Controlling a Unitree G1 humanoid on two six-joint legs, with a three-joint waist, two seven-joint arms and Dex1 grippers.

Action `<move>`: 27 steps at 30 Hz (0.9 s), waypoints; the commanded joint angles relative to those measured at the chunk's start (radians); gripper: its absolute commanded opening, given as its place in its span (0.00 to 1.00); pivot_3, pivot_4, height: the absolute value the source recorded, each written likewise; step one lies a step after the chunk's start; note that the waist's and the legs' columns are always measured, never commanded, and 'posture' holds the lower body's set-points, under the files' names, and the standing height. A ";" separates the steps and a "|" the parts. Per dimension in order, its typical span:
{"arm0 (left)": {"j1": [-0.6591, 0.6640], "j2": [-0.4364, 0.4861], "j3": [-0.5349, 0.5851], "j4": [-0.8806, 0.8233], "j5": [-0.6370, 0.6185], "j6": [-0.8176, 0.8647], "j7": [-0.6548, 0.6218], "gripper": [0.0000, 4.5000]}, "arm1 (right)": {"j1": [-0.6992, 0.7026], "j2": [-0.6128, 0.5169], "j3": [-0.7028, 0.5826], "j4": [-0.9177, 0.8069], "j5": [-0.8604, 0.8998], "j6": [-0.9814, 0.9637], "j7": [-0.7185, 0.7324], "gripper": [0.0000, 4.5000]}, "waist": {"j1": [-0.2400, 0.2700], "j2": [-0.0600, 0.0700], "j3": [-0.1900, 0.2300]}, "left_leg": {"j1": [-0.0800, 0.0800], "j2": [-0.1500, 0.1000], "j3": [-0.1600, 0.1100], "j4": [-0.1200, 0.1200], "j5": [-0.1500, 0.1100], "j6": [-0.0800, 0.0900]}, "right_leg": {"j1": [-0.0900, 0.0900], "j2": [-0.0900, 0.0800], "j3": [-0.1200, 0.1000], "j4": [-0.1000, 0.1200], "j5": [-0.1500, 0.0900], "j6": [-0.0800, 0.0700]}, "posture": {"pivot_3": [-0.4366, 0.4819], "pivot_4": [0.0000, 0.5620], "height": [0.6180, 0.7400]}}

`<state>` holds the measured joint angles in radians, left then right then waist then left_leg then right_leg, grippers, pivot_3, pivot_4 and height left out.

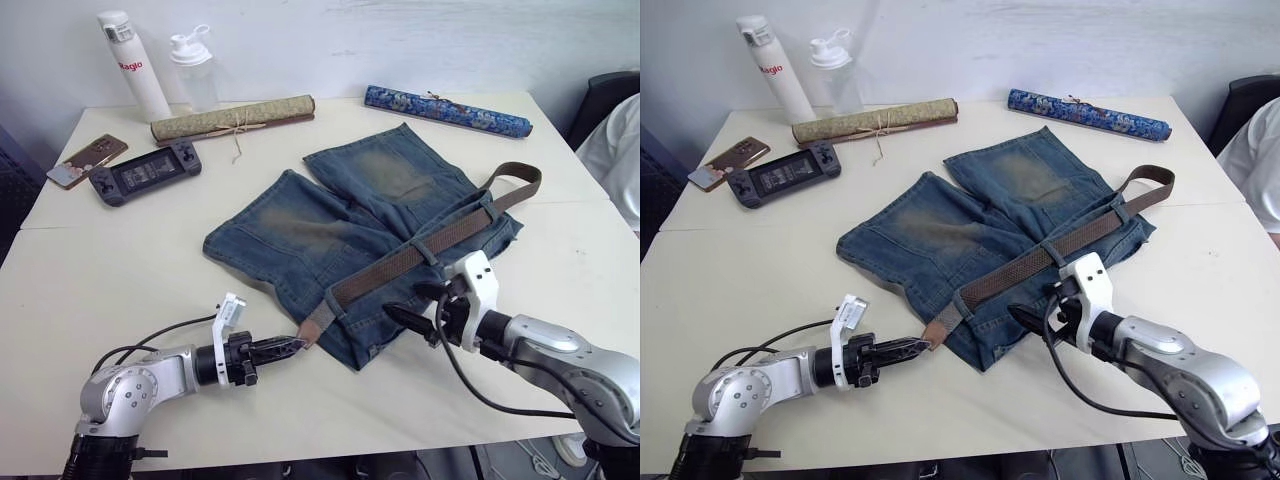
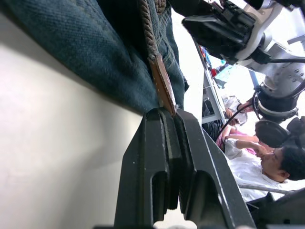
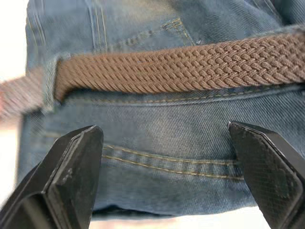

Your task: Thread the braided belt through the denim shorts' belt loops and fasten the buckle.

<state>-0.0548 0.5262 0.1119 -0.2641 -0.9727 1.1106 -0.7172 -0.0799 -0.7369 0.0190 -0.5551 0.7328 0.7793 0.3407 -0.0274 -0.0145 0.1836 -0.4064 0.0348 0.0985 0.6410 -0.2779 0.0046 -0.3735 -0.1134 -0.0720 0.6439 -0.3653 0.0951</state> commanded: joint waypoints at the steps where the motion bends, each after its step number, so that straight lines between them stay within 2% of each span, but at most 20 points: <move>1: 0.020 0.024 0.006 0.004 0.019 -0.018 -0.017 0.00 | 0.005 0.016 0.031 0.008 -0.093 -0.049 0.014 0.87 | 0.001 0.000 0.000 | 0.000 0.000 0.000 0.000 0.000 0.000 | 0.000 0.000 0.000 0.000 0.000 0.000 | 0.48 0.27 0.82; 4: 0.017 0.025 0.010 0.006 0.019 -0.024 -0.020 0.00 | 0.019 0.044 0.025 0.020 -0.114 -0.058 0.025 0.63 | 0.002 0.000 0.000 | 0.000 0.000 0.000 0.000 0.000 0.000 | 0.000 0.000 0.000 0.000 0.000 0.000 | 0.48 0.27 0.82; 6: 0.017 0.025 0.010 0.008 0.021 -0.027 -0.021 0.00 | 0.020 0.058 0.017 0.020 -0.123 -0.058 0.033 0.38 | 0.002 0.000 0.000 | 0.000 0.000 -0.001 0.000 0.000 0.000 | 0.000 0.000 0.000 0.000 0.000 0.000 | 0.48 0.27 0.82; 7: 0.018 0.025 0.010 0.009 0.023 -0.029 -0.022 0.00 | 0.019 0.062 0.016 0.022 -0.130 -0.057 0.035 0.31 | 0.001 0.000 0.000 | 0.000 0.000 -0.001 0.000 0.000 0.000 | 0.000 0.000 0.000 0.000 0.000 0.000 | 0.48 0.27 0.82; 9: 0.020 0.022 0.006 0.008 0.029 -0.036 -0.022 0.00 | 0.015 0.060 0.028 0.037 -0.160 -0.045 0.036 0.05 | 0.002 0.000 0.000 | 0.000 0.000 -0.001 0.000 0.000 0.000 | 0.000 0.000 0.000 0.000 0.000 0.000 | 0.48 0.27 0.82; 10: 0.022 0.021 0.003 0.005 0.031 -0.039 -0.023 0.00 | 0.013 0.057 0.040 0.047 -0.173 -0.029 0.036 0.00 | 0.002 0.000 0.000 | 0.000 0.000 -0.001 0.000 0.000 0.000 | 0.000 0.000 0.000 0.000 0.000 0.000 | 0.48 0.27 0.82; 13: 0.034 0.022 0.004 -0.002 0.033 -0.045 -0.027 0.00 | 0.006 0.075 0.069 0.080 -0.184 0.044 0.014 0.00 | 0.002 0.000 0.000 | 0.000 0.000 -0.001 0.000 0.000 0.000 | 0.001 0.000 0.000 0.000 0.000 0.000 | 0.48 0.27 0.82; 16: 0.068 0.076 0.032 0.007 0.040 -0.065 -0.081 0.00 | -0.004 0.103 0.108 0.090 -0.204 0.084 -0.002 0.00 | -0.003 -0.003 -0.002 | 0.001 0.000 -0.001 0.000 0.000 0.000 | 0.001 0.000 0.000 0.000 0.000 0.000 | 0.48 0.27 0.82; 18: 0.091 0.142 0.047 0.041 0.065 -0.096 -0.144 0.00 | -0.013 0.120 0.121 0.089 -0.219 0.099 -0.007 0.00 | -0.007 -0.005 -0.003 | 0.002 0.001 -0.001 -0.001 0.000 -0.001 | 0.001 0.000 0.000 0.000 0.000 -0.001 | 0.48 0.27 0.82; 23: 0.167 0.372 0.030 0.207 0.252 -0.342 -0.399 0.00 | -0.043 0.166 0.123 0.095 -0.231 0.121 -0.007 0.00 | -0.016 -0.007 -0.005 | 0.006 0.002 -0.001 -0.010 0.002 -0.003 | 0.000 0.000 0.000 0.000 -0.002 -0.006 | 0.48 0.27 0.82; 27: 0.169 0.523 0.047 0.430 0.367 -0.524 -0.581 0.00 | -0.058 0.181 0.133 0.103 -0.249 0.130 0.002 0.00 | -0.021 -0.007 -0.005 | 0.007 0.004 -0.002 -0.014 0.002 -0.004 | -0.002 0.000 -0.003 0.001 -0.005 -0.014 | 0.48 0.27 0.82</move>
<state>0.1038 1.0107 0.1396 0.0728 -0.6832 0.6467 -1.2523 -0.1520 -0.5608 0.1154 -0.4918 0.5080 0.8728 0.3422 -0.0483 -0.0216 0.1787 -0.3993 0.0398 0.0957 0.6264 -0.2763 -0.0001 -0.3758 -0.1132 -0.0757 0.6457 -0.3709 0.0792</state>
